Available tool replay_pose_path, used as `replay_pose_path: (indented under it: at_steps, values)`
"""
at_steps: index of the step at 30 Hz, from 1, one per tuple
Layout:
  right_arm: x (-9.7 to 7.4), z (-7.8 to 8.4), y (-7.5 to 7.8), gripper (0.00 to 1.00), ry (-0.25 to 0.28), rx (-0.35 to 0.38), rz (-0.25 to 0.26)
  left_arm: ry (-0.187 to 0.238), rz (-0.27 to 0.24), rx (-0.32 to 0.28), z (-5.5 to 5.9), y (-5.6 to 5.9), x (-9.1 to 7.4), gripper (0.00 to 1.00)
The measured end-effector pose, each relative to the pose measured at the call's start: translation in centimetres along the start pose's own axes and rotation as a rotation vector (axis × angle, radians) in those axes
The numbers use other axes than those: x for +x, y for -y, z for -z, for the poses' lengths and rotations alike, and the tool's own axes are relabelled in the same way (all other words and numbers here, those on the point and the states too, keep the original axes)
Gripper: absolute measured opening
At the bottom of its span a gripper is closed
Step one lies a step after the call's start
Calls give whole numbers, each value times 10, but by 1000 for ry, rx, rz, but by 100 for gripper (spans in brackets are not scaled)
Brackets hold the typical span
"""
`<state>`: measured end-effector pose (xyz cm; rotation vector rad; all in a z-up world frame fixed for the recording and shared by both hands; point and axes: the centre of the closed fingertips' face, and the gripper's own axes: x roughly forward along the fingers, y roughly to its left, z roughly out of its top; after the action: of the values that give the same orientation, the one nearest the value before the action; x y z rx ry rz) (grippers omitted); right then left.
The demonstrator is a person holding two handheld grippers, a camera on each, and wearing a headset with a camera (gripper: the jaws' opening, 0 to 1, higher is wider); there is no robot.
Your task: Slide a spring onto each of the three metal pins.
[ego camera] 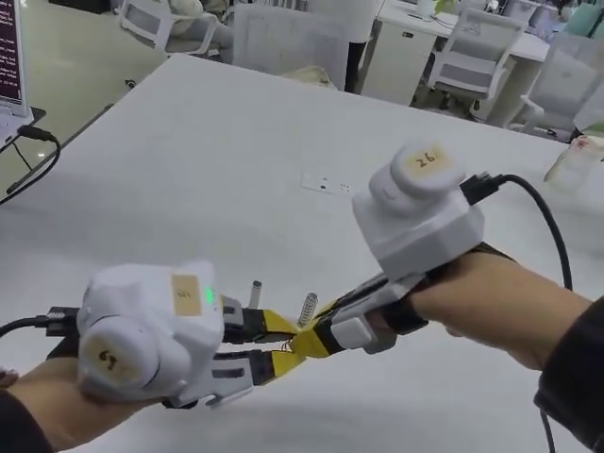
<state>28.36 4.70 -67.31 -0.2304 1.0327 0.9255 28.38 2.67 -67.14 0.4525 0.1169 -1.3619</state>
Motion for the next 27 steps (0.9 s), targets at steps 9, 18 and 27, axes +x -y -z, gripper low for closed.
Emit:
replay_pose_path:
  at_steps: [9, 18, 27]
  values:
    - [-1, -4, 0, 8, -18, -70, 1, 23, 1, -73, -3, -2, -3, 8]
    - [0, -2, 3, 8, -48, -169, 22, 8, -4, -161, 6, -2, -8, 23]
    - [-2, 1, 10, 8, -95, -263, 54, -27, -30, -194, 23, -7, -16, 31]
